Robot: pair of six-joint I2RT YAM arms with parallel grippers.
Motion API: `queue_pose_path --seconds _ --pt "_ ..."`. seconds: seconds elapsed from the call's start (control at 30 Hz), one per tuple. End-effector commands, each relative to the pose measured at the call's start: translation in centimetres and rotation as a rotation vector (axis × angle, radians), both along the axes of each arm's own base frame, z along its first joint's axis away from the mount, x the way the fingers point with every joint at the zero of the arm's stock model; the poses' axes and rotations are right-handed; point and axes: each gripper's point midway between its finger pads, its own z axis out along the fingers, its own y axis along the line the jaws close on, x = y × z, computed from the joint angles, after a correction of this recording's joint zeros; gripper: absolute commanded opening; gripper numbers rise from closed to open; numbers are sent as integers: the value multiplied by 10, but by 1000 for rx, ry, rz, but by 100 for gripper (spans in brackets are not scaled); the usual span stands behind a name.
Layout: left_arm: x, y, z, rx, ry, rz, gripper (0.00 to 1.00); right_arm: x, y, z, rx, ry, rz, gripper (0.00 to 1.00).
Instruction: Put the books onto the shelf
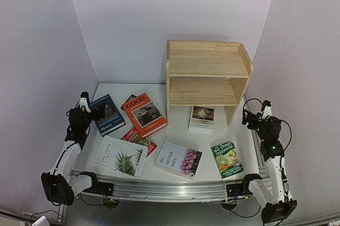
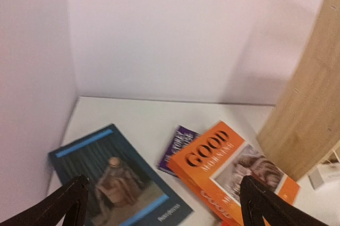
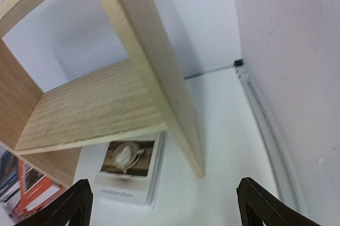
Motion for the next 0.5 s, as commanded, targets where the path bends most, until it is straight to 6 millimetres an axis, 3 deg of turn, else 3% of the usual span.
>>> queue_pose_path --seconds 0.0,0.1,0.23,0.37,0.47 --pt "-44 -77 -33 4 189 -314 100 -43 52 -34 189 295 236 91" --pt "-62 -111 -40 -43 269 -459 100 -60 80 -47 187 392 326 90" --pt "-67 -133 -53 -36 368 -601 100 -74 120 -79 9 516 406 90" --pt "-70 -143 -51 -40 393 -669 100 -74 194 -107 -229 603 582 91" --pt "-85 -151 -43 -61 367 -745 100 -71 250 -127 -253 663 769 94"
